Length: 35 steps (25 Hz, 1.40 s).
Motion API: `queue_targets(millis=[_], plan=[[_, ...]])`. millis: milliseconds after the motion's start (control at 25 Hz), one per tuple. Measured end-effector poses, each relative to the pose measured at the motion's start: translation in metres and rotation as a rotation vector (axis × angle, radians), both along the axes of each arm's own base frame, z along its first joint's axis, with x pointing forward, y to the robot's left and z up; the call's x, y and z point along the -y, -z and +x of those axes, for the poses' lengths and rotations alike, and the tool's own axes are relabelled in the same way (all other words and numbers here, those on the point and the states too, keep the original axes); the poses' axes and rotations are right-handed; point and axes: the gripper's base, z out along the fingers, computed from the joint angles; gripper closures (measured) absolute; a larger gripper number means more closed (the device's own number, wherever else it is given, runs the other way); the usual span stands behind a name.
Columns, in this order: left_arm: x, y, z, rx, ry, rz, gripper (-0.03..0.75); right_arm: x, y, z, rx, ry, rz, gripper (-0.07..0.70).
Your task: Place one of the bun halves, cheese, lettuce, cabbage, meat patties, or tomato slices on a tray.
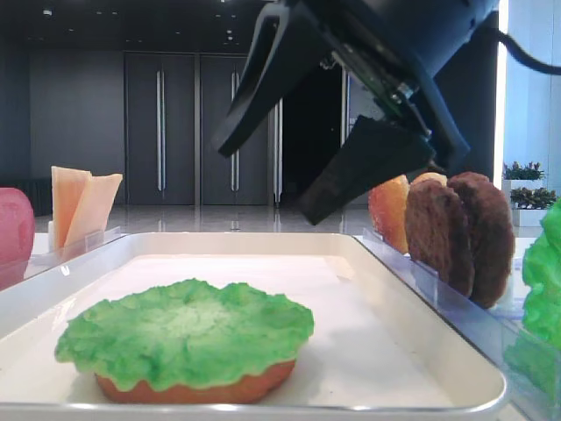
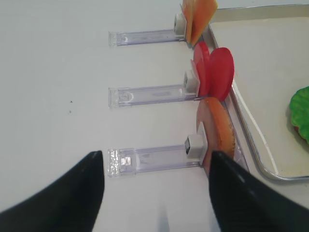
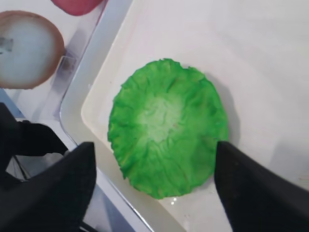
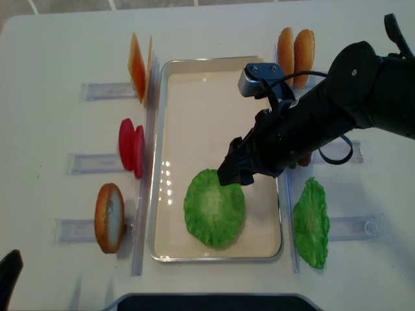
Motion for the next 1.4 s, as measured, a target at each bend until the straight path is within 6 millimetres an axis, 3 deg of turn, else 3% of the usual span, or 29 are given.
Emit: queue_targets(millis=[320, 520, 960, 1120, 1400], plan=[[0.0, 0.0, 0.0, 0.0, 0.0, 0.0, 0.199, 0.043, -0.034, -0.003, 0.136, 0.106, -0.195, 0.107], [0.0, 0.0, 0.0, 0.0, 0.0, 0.0, 0.199, 0.089, -0.052, -0.003, 0.14, 0.259, -0.338, 0.107], [0.0, 0.0, 0.0, 0.0, 0.0, 0.0, 0.199, 0.185, -0.069, -0.019, -0.018, 0.53, -0.601, 0.107], [0.0, 0.0, 0.0, 0.0, 0.0, 0.0, 0.199, 0.201, -0.073, -0.026, -0.051, 0.575, -0.649, 0.107], [0.0, 0.0, 0.0, 0.0, 0.0, 0.0, 0.199, 0.203, -0.07, -0.045, -0.072, 0.573, -0.662, 0.107]])
